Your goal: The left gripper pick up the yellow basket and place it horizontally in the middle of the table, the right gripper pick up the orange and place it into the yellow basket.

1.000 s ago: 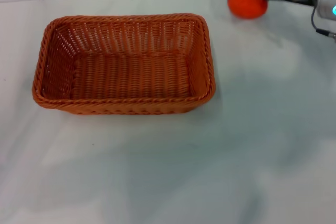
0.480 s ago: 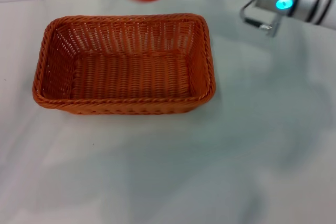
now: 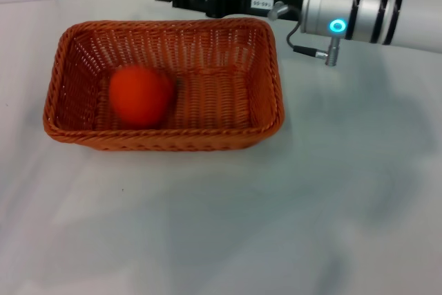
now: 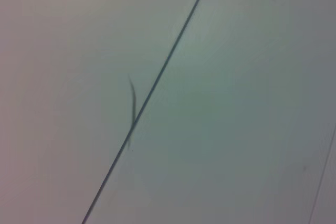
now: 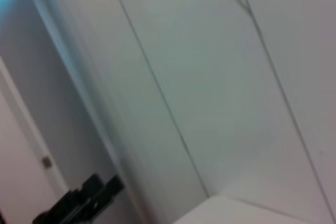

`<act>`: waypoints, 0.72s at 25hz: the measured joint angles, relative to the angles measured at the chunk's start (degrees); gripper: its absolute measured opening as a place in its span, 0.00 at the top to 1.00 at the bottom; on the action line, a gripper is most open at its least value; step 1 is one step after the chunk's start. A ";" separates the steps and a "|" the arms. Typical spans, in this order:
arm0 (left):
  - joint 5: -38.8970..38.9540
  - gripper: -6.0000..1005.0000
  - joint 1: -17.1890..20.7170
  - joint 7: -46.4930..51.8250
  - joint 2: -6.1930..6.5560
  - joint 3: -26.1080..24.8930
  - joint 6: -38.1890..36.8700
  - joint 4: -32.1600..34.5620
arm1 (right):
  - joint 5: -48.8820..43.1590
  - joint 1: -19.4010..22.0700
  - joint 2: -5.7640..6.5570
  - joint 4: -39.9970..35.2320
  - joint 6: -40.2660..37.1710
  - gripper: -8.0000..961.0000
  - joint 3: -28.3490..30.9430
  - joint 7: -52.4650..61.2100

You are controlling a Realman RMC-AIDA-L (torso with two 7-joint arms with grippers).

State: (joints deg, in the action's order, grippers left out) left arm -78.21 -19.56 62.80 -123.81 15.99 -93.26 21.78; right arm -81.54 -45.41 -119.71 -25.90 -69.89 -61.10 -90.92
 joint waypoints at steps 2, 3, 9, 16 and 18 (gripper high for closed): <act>0.69 0.33 -0.05 -0.22 -0.02 -0.03 -0.02 -0.92 | 2.93 1.39 0.05 -0.21 -0.25 0.58 0.23 -0.61; 1.14 0.33 -0.10 -0.35 -0.02 -0.06 -0.04 -1.39 | 4.57 2.23 0.04 -0.22 -0.43 0.56 0.28 -1.36; 2.07 0.33 -0.15 -0.63 -0.02 -0.09 -0.35 -2.45 | 19.37 10.07 0.07 0.02 -3.07 0.27 0.55 -12.75; 3.94 0.33 0.56 -8.62 -0.09 -0.28 -4.18 -6.31 | 42.85 18.35 -0.18 7.32 -11.74 0.13 2.59 -35.76; 4.92 0.33 0.63 -11.49 -0.11 -0.54 -5.08 -8.34 | 48.69 18.87 -0.11 11.34 -13.56 0.13 4.34 -42.30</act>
State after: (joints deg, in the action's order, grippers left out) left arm -73.29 -18.93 51.31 -123.92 15.45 -98.34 13.44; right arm -32.85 -26.54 -119.82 -14.56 -83.46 -56.76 -133.22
